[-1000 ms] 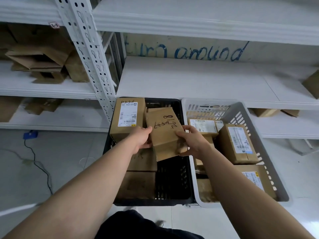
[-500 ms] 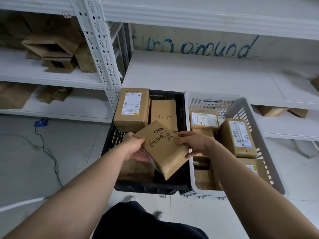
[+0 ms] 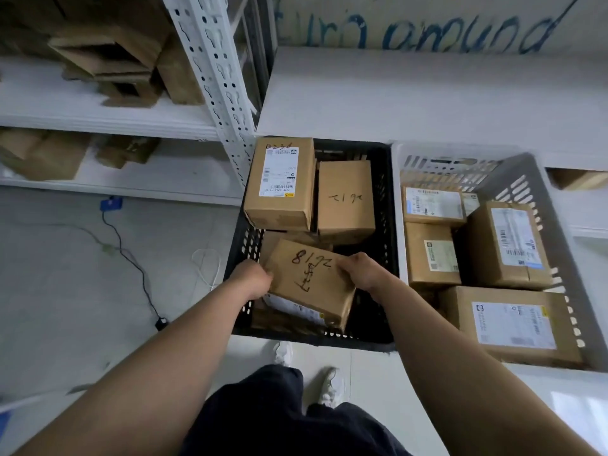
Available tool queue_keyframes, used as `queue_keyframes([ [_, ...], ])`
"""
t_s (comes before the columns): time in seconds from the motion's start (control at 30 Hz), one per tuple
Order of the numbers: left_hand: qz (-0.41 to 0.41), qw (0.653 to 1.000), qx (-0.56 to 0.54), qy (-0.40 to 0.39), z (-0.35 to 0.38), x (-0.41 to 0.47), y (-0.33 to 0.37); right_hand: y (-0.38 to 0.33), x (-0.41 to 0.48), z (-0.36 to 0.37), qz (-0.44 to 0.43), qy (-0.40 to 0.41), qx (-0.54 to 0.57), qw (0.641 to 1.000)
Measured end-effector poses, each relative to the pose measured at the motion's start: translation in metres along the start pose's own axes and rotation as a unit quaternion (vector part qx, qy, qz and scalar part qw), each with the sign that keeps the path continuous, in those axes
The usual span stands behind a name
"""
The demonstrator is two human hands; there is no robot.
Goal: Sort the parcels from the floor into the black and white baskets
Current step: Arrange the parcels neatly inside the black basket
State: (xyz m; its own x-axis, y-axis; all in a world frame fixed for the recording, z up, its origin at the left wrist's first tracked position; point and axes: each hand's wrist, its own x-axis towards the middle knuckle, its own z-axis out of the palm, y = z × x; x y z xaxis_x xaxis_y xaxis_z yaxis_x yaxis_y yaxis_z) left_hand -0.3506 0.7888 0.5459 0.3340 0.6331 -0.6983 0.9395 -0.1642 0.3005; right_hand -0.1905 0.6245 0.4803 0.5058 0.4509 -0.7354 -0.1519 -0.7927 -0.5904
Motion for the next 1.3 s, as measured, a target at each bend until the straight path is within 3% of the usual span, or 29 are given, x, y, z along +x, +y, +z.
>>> queue_keyframes([
  [0.17, -0.013, 0.994, 0.051, -0.091, 0.007, 0.015, -0.012, 0.038, 0.055, 0.034, 0.052, -0.017, 0.007, 0.998],
  [0.3, -0.020, 0.986, 0.079, -0.149, 0.012, 0.024, -0.021, -0.004, 0.003, 0.043, 0.052, 0.013, 0.013, 0.999],
  [0.7, -0.028, 0.966, 0.132, -0.221, 0.019, 0.072, -0.032, -0.015, 0.005, 0.046, 0.096, -0.038, -0.082, 0.991],
  [0.87, 0.054, 0.980, 0.149, -0.121, -0.022, 0.036, 0.012, -0.039, 0.003, 0.027, 0.056, 0.032, -0.025, 0.998],
  [1.0, 0.056, 0.997, 0.032, 0.036, -0.054, 0.046, 0.035, -0.080, 0.008, 0.004, -0.016, 0.120, 0.114, 0.986],
  [1.13, 0.067, 0.989, -0.008, 0.132, -0.084, 0.063, 0.047, -0.118, 0.014, -0.004, -0.041, 0.135, 0.149, 0.979],
  [1.2, 0.079, 0.985, -0.022, 0.150, -0.092, 0.073, 0.053, -0.131, 0.017, -0.003, -0.047, 0.126, 0.151, 0.979],
  [1.3, 0.092, 0.990, -0.041, 0.095, -0.092, 0.090, 0.058, -0.139, 0.024, 0.001, -0.043, 0.097, 0.134, 0.985],
])
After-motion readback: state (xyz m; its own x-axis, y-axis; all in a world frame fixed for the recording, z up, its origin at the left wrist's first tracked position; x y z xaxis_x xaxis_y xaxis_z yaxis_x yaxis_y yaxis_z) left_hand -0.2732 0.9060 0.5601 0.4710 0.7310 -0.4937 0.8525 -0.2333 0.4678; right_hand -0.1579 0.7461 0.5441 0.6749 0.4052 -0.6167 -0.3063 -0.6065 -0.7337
